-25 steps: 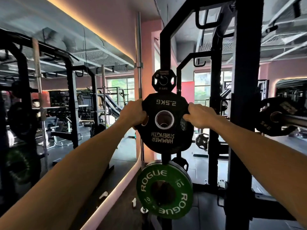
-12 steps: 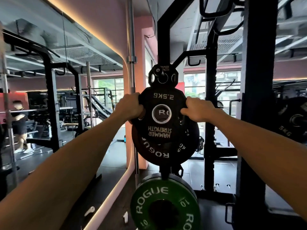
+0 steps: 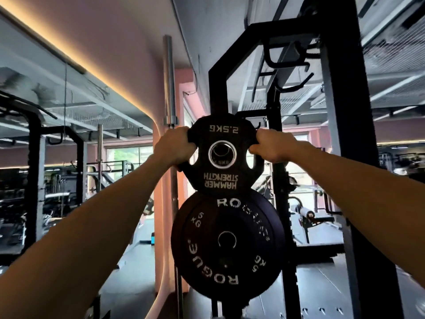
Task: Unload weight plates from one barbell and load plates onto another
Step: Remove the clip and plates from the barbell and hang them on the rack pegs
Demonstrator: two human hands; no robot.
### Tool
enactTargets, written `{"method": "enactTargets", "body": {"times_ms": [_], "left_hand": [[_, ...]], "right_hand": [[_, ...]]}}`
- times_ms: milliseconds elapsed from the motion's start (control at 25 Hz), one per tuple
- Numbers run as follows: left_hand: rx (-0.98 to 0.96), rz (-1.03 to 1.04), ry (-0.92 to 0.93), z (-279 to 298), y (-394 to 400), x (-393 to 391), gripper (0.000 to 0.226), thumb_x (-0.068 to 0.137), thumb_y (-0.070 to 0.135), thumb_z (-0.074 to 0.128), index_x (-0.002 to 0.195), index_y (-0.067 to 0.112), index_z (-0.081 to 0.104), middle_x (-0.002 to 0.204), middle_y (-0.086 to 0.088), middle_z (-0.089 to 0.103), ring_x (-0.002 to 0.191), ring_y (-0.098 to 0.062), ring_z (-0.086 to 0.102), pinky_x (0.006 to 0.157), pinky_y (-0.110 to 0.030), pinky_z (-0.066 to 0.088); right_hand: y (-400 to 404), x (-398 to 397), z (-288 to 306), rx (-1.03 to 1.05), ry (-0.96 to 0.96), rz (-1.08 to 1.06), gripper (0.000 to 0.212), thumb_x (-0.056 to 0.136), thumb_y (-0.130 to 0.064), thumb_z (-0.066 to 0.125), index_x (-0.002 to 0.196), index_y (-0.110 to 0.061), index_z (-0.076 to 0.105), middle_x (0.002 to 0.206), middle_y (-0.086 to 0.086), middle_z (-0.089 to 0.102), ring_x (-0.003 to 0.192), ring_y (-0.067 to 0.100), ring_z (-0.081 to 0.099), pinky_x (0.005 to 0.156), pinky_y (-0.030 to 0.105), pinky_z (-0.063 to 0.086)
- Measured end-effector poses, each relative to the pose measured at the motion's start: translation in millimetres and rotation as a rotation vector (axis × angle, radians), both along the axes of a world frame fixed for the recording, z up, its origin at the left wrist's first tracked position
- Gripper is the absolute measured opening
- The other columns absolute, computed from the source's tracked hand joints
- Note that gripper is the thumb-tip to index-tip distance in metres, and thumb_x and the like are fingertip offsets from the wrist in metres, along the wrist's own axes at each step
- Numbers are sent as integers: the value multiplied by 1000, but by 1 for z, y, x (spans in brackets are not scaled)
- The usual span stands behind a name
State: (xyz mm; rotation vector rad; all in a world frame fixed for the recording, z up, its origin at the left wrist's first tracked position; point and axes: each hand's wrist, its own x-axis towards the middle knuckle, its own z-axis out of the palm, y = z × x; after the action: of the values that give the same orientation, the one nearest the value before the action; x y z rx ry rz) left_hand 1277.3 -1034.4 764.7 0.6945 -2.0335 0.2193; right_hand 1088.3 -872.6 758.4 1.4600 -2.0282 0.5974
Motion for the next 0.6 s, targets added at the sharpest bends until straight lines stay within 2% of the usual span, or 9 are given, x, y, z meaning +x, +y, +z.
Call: {"method": "enactTargets", "body": {"times_ms": [120,200,280,440,600], "left_hand": [[-44,-12,44,25,-18,-8,23,84,17,57,103,7,63,93,-15,67,90,-34,62,71,-33,43],[-43,-30,53,37,-32,-16,24,84,17,57,105,7,63,93,-13,66,91,-33,62,72,-34,45],[-44,-38,48,47,-47,-24,24,83,20,57,105,9,62,91,-10,65,90,-32,63,76,-37,50],[-62,-22,15,60,-74,-41,15,83,23,57,95,14,58,87,-8,62,87,-31,61,74,-36,48],[-39,-37,10,65,-104,-63,24,85,20,56,105,8,62,93,-11,66,90,-30,62,80,-34,47]], "right_hand": [[-20,-7,26,-24,-6,1,28,92,-34,50,97,-8,59,95,10,61,91,30,59,80,38,47],[-32,-14,39,-33,-7,-4,23,89,-34,53,83,-13,57,83,5,61,90,30,60,85,40,49],[-42,-21,48,-41,-12,-23,25,86,-36,55,70,-17,51,74,0,57,86,28,61,83,39,49],[-65,-38,59,-45,-22,-11,23,83,-35,55,70,-17,52,76,2,59,85,29,63,82,44,52],[-96,-59,66,-46,-41,-16,22,83,-34,56,70,-18,49,81,4,58,86,29,61,82,42,51]]}}
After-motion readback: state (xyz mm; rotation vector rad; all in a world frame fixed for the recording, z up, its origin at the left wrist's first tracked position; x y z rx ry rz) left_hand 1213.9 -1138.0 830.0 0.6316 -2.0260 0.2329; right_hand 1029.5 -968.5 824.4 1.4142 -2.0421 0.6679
